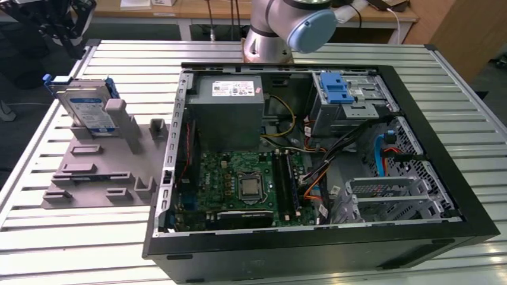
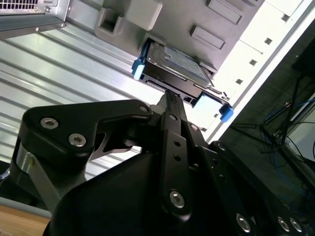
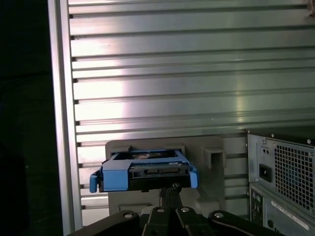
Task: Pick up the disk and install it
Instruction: 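Reach for the disk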
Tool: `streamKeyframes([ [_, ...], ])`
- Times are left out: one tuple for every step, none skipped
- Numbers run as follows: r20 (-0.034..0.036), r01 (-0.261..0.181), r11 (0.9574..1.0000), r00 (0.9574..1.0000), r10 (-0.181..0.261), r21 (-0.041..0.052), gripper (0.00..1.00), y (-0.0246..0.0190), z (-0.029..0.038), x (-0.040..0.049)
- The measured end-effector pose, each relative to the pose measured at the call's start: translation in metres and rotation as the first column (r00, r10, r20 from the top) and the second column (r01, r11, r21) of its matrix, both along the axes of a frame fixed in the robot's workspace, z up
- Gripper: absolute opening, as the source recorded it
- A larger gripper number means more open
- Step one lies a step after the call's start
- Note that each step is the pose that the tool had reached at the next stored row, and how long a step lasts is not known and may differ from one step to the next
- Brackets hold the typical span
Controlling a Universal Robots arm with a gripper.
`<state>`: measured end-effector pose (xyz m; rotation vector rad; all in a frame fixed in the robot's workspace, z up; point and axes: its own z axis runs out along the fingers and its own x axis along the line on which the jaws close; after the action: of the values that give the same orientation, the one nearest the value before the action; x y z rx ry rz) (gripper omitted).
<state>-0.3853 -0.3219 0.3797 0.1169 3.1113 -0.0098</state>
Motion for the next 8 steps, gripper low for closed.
streamKeyframes([
  [0.0,0.0,1.0,1.0,0.0,0.0,0.11,0.0,-0.0001,-0.001],
  [-0.0001,0.0,1.0,1.0,0.0,-0.0001,0.11,0.0,-0.0001,-0.0015],
  [-0.0001,0.0,1.0,1.0,0.0,-0.0001,0.11,0.0,-0.0001,-0.0015],
  [0.0,0.0,1.0,1.0,0.0,-0.0001,0.11,-0.0001,-0.0001,-0.0015],
  [-0.0001,0.0,1.0,1.0,0.0,-0.0001,0.11,0.0,-0.0001,-0.0016],
  [-0.0001,0.0,1.0,1.0,0.0,-0.0001,0.11,0.0,-0.0001,-0.0017],
  [-0.0001,0.0,1.0,1.0,0.0,-0.0001,0.11,0.0,-0.0001,-0.0017],
  [-0.0001,0.0,1.0,1.0,0.0,-0.0001,0.11,0.0,-0.0001,-0.0017],
])
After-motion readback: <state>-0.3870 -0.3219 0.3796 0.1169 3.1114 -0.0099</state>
